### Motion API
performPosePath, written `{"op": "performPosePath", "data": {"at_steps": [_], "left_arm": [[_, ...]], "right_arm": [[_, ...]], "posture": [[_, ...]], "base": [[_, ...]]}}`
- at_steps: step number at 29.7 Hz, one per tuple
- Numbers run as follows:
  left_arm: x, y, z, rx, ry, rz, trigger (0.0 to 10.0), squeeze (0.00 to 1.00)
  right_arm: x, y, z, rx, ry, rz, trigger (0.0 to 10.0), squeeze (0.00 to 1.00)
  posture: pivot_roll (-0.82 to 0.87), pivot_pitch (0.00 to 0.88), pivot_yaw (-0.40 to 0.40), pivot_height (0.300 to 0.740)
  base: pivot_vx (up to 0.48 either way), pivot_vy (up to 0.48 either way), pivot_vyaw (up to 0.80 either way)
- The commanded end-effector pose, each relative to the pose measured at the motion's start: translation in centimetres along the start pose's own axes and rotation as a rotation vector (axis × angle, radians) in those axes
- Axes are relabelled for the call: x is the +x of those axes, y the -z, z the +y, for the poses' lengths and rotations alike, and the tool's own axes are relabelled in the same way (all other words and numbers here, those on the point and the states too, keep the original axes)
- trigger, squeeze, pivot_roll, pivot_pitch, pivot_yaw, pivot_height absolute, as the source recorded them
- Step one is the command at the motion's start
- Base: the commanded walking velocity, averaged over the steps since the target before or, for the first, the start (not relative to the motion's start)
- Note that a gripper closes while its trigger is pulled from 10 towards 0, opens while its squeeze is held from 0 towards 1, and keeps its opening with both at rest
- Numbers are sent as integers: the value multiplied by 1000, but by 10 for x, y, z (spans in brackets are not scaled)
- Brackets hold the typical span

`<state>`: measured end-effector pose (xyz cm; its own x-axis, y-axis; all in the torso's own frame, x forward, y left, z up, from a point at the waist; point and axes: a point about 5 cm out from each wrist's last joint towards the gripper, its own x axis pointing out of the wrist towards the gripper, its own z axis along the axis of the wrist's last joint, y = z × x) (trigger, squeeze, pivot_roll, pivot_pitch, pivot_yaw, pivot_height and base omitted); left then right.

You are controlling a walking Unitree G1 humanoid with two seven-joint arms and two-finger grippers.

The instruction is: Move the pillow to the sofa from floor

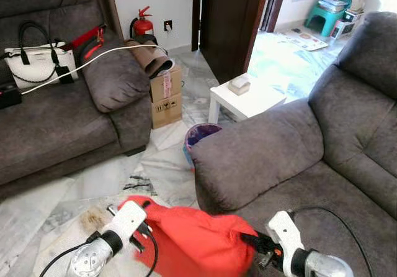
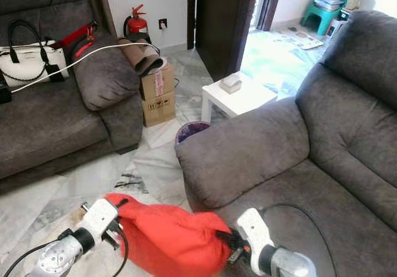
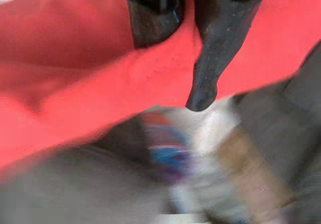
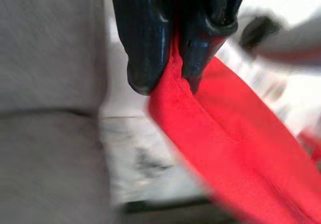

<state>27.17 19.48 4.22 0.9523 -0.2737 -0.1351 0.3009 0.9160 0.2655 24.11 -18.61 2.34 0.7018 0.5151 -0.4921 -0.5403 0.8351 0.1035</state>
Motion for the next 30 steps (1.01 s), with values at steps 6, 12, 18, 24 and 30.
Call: {"op": "performPosePath", "data": {"at_steps": [6, 12, 18, 24, 30], "left_arm": [[16, -32, 2, -187, -190, -135, 10000, 0], [13, -35, -14, -231, -180, -141, 10000, 0], [12, -36, -12, -220, -190, -131, 10000, 0], [11, -37, -10, -227, -206, -118, 10000, 0], [11, -39, -12, -231, -201, -115, 10000, 0]], "right_arm": [[6, -17, 2, 167, 137, -229, 10000, 0], [11, -15, 5, 236, 249, -303, 10000, 0], [14, -18, 8, 272, 270, -338, 10000, 0], [16, -18, 7, 269, 279, -344, 10000, 0], [18, -22, 8, 254, 266, -352, 10000, 0]], "posture": [[8, 132, 10, 740], [1, 118, 19, 740], [4, 111, 18, 740], [3, 104, 18, 740], [3, 117, 17, 740]], "base": [[0, 0, 0], [0, 0, 0], [0, 0, 0], [0, 0, -769], [0, 0, -783]]}}
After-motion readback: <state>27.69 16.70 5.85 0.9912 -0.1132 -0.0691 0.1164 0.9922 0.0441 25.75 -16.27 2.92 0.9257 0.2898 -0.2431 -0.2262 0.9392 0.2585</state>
